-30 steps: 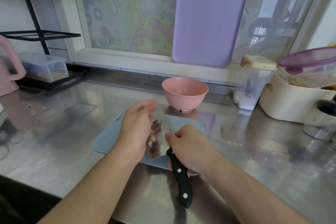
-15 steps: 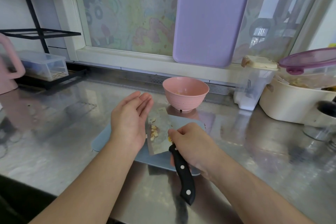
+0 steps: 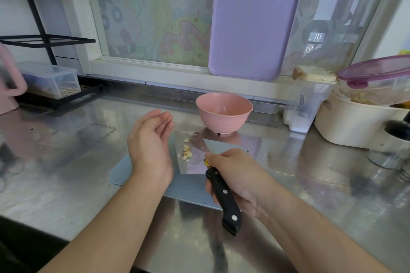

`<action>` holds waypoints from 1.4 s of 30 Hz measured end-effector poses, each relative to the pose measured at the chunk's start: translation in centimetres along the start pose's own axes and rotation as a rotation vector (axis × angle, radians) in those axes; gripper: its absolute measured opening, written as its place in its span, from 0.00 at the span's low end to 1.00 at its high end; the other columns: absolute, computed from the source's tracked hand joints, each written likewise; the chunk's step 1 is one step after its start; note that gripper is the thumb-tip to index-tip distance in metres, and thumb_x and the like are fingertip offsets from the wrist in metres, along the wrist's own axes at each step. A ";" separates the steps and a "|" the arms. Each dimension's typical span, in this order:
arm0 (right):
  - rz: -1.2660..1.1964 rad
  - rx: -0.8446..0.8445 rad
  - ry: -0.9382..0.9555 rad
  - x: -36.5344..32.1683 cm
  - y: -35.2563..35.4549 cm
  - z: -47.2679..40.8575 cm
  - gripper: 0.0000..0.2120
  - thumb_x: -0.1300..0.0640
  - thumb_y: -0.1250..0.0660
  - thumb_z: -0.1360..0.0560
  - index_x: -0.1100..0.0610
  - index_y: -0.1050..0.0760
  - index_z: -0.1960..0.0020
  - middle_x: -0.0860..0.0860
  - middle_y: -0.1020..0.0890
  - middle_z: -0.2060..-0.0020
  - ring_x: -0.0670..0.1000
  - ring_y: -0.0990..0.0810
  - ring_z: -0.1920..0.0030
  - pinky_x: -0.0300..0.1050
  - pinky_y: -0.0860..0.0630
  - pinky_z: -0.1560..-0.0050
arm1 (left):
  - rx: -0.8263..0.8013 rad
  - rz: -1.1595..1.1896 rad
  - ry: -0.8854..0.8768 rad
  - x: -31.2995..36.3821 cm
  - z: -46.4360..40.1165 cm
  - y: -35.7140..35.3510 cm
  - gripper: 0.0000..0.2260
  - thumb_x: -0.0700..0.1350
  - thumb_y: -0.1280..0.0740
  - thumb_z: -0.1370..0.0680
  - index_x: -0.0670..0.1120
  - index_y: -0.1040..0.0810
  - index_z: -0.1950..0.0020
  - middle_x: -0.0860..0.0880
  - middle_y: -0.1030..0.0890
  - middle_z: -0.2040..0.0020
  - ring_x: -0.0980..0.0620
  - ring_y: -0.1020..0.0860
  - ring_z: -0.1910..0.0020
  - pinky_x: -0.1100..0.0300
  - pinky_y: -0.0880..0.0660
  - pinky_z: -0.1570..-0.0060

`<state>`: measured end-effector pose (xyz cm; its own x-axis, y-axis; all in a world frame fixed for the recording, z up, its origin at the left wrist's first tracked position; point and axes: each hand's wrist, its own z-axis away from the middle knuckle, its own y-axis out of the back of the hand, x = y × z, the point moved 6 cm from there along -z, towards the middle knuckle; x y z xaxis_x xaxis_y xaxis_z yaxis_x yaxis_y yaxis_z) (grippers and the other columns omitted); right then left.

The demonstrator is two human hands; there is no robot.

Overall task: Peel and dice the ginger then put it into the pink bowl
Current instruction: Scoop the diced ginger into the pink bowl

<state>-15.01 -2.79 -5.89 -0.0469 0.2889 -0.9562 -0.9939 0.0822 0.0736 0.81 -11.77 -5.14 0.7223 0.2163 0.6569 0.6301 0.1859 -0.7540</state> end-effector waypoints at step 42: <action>0.336 0.393 0.368 -11.1 11.9 -7.8 0.08 0.62 0.37 0.27 0.60 0.30 0.64 0.56 0.30 0.75 0.53 0.35 0.74 0.38 0.40 0.79 | -0.601 -1.460 -0.523 -7.2 -4.7 -15.1 0.07 0.42 0.36 0.22 0.50 0.18 0.52 0.53 0.16 0.54 0.48 0.19 0.51 0.48 0.19 0.50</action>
<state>-27.11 -12.47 3.36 -0.4510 0.0185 -0.8923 -0.8111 0.4086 0.4184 -12.49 -20.67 1.52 -0.6240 0.5036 0.5976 0.7478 0.1629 0.6436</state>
